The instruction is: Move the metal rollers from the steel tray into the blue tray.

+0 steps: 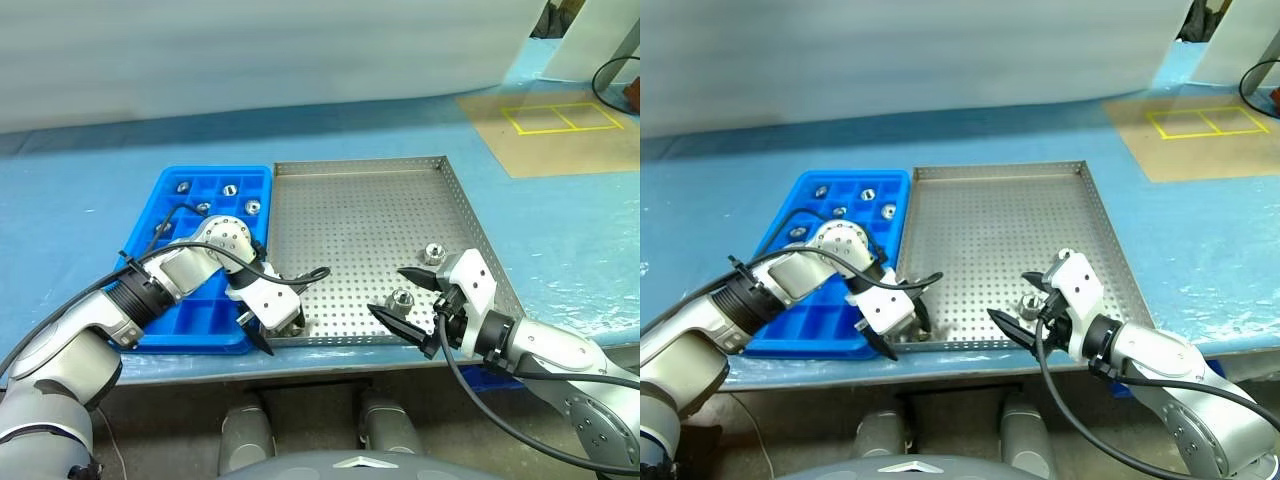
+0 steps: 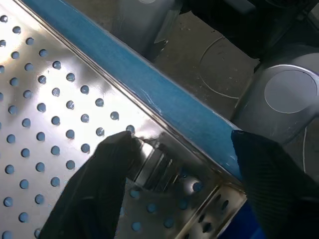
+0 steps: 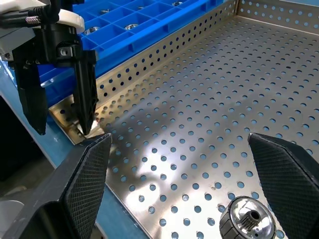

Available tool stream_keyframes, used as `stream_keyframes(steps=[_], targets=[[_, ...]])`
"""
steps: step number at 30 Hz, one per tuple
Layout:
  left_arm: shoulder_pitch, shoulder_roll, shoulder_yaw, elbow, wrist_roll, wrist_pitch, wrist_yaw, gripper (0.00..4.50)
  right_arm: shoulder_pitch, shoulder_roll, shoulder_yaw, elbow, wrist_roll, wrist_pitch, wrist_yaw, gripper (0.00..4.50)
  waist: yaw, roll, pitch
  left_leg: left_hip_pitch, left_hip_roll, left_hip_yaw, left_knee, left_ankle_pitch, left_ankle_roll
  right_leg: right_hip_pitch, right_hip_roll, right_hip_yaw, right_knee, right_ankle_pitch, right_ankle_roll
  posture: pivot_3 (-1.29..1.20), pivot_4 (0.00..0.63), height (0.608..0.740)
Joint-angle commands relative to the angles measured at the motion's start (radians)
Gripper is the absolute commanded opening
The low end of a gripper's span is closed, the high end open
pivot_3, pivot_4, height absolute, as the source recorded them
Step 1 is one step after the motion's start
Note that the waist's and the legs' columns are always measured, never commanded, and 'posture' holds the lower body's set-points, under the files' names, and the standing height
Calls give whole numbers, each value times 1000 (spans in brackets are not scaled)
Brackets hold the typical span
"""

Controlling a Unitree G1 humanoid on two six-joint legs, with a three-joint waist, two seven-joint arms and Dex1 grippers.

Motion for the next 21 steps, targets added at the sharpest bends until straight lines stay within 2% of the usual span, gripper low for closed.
stream_keyframes(steps=[1,4,7,9,10,11,12,13,14,15,16,17,18,19,20,21], targets=[[19,13,2,29,103,17,0,2101,-14,-7,-8,-34,14,-10,-6,4500,0,0,0,0,-1,0,0,0,0,0,-1,0,-1,0,0,-365,150,740],[26,4,15,43,127,12,15,1240,-40,-8,6,-16,8,-14,-5,4500,-1,-1,1,0,-9,-2,0,0,0,-1,-7,0,-2,-2,3,-354,150,740],[34,-31,61,55,141,22,69,1043,-80,-3,25,10,1,-18,-3,4500,-8,3,0,0,-14,-6,2,-1,1,-2,-15,-7,-12,-4,7,-334,150,740],[29,-41,82,75,158,15,77,1043,-102,0,38,27,-4,-21,-2,4500,-16,14,5,1,-15,-22,0,-4,6,5,-19,-33,-42,-4,7,-324,150,740],[26,-49,94,84,163,14,85,1043,-110,0,43,35,-8,-25,0,4500,-18,24,11,1,-10,-31,0,-6,10,18,-21,-54,-62,-4,7,-320,150,740],[24,-58,105,92,165,13,91,1043,-116,0,49,42,-12,-29,2,4500,0,26,15,0,-2,-38,-12,-8,12,40,-25,-83,-71,-9,2,-318,150,740],[20,-76,124,98,157,41,105,1043,-119,0,56,50,-20,-37,5,4500,32,0,4,-6,3,-27,-18,-8,12,36,-43,-106,14,-44,-25,-315,150,740],[13,-95,142,109,154,62,122,1043,-125,2,65,59,-29,-43,6,4500,54,-31,-2,-7,5,8,-17,-6,10,48,-47,-92,86,-69,-38,-316,150,740],[7,-119,166,116,143,97,141,1043,-129,3,73,66,-37,-50,5,4500,71,-10,8,-7,-1,35,4,-7,4,47,-34,-47,114,-130,-9,-319,150,740],[3,-140,188,114,125,145,147,1378,-134,6,79,73,-43,-57,3,4500,79,9,5,-26,-7,-3,58,-15,1,38,-37,-44,116,-136,-12,-323,150,740],[-2,-152,205,106,108,184,144,1597,-132,8,82,76,-48,-63,3,4500,71,9,6,-15,-49,-56,93,-19,2,39,-29,-40,111,-136,-12,-325,150,740],[-6,-163,218,97,91,221,138,1932,-130,10,84,78,-53,-69,3,4500,63,8,8,-2,-71,-70,58,-46,22,37,-27,-37,103,-136,-11,-326,150,740],[-9,-172,229,86,76,263,133,2269,-125,12,85,79,-57,-73,4,4500,51,5,8,-2,-68,-58,25,-30,12,34,-14,-22,83,-133,-12,-327,150,740],[-13,-179,238,74,62,304,125,2597,-122,14,86,81,-62,-77,4,4500,42,1,8,-5,-59,-46,7,-15,13,35,-10,-21,63,-120,-19,-330,150,740],[-16,-187,246,59,44,351,117,2924,-119,15,89,83,-66,-82,4,4500,34,-3,8,-9,-58,-42,5,-8,22,36,-10,-23,47,-84,-21,-332,150,740],[-17,-193,252,45,32,388,111,3314,-116,16,91,83,-70,-86,4,4500,28,-3,8,-11,-56,-40,7,-10,28,37,-10,-25,37,-62,-25,-332,150,740]])
